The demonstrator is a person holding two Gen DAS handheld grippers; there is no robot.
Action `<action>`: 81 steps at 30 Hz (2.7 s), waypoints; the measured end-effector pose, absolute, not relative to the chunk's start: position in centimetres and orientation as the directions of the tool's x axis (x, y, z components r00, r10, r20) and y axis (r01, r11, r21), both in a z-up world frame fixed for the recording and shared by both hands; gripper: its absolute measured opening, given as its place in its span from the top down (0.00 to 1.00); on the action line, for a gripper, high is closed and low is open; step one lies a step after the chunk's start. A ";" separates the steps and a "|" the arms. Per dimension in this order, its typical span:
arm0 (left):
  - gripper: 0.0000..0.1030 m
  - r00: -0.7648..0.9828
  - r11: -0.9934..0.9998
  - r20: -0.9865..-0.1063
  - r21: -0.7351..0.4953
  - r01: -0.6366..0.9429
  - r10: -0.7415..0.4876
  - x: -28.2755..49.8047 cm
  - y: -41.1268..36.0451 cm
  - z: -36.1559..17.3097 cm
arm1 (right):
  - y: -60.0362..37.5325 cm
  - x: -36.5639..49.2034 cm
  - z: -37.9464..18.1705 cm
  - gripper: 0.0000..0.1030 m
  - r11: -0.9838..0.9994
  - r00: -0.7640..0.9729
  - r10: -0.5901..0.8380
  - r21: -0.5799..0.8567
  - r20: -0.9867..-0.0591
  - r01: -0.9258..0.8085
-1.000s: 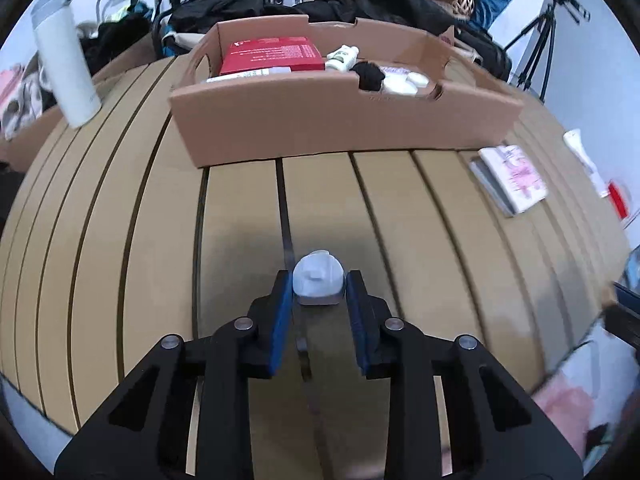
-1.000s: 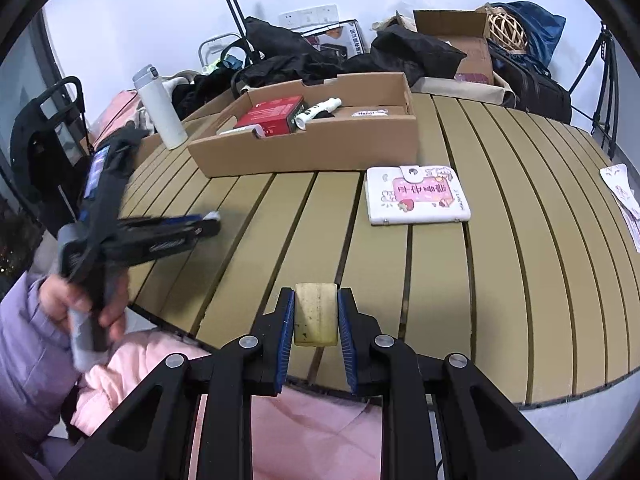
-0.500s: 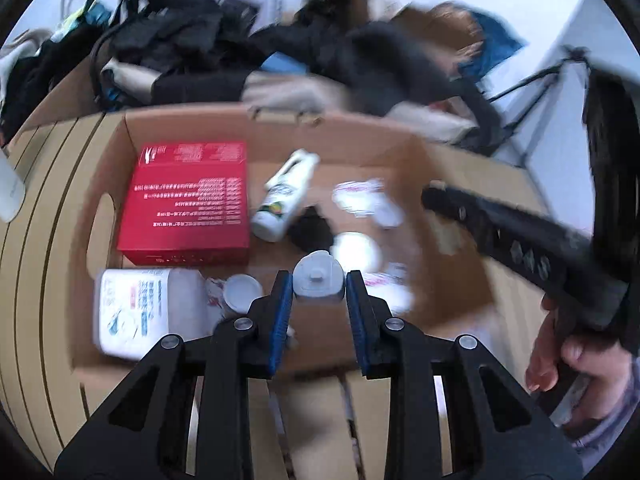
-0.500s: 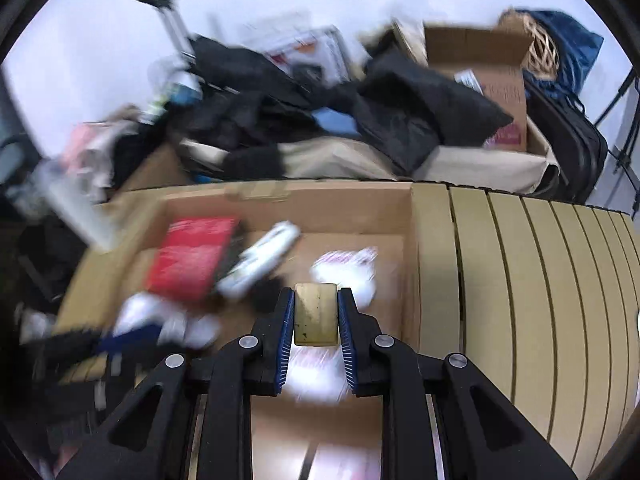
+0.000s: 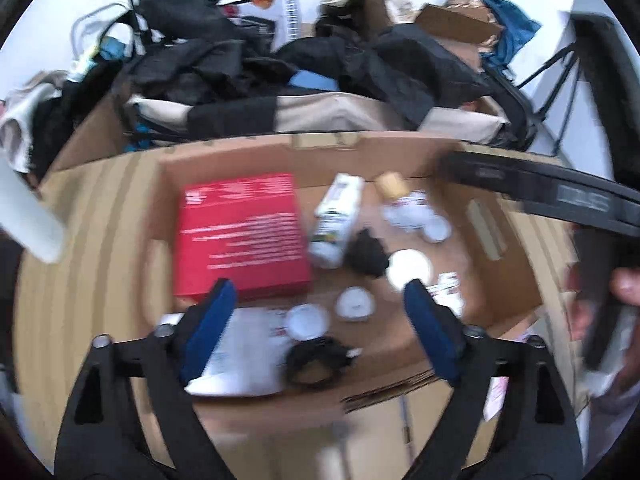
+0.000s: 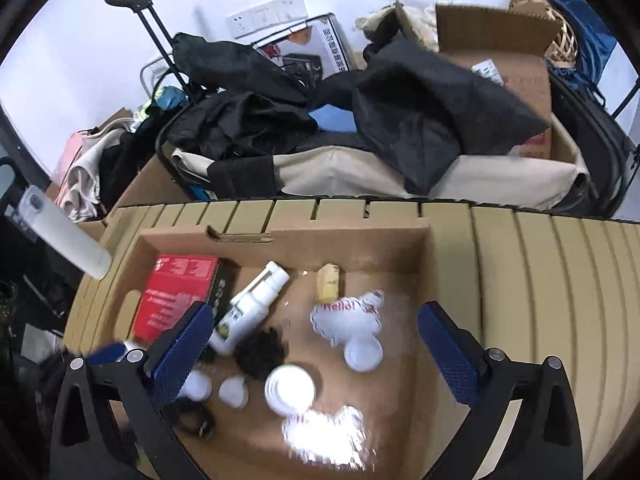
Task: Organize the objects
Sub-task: 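Drop both held items into the tray and open both tools, then pull both tools back toward the pink card case, then close both tools on the pink-and-white card case and lift it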
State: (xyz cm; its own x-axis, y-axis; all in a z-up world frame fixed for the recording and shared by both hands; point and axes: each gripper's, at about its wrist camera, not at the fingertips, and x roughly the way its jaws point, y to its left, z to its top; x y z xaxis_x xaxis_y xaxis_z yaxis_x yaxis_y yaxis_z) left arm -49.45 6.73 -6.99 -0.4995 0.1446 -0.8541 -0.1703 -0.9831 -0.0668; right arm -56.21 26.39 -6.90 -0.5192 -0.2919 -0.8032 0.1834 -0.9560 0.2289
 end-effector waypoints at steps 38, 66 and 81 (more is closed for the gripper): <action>0.00 -0.634 -0.963 -0.726 -0.214 -0.161 0.267 -19.1 7.3 -4.5 | 37.2 -14.4 -4.7 0.07 -0.962 -0.706 -0.272 0.163 -0.654 0.220; 0.74 -0.479 -0.936 -0.804 -0.290 -0.202 0.352 -35.3 19.4 -15.5 | 37.4 -38.5 -16.6 0.69 -0.885 -0.452 -0.465 0.415 -0.761 0.211; 0.92 -0.391 -0.904 -0.816 -0.368 -0.218 0.427 -24.7 12.7 -14.1 | 32.8 -23.8 -14.9 0.97 -0.910 -0.474 -0.412 0.383 -0.778 0.162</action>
State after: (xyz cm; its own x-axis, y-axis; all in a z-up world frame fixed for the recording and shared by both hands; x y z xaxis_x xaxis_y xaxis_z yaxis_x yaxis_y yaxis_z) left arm -24.71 12.70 -14.07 -0.3906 0.4269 -0.8156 -0.2183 -0.9037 -0.3684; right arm -23.77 32.83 -14.86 -0.4742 -0.4116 -0.7783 0.1617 -0.9097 0.3825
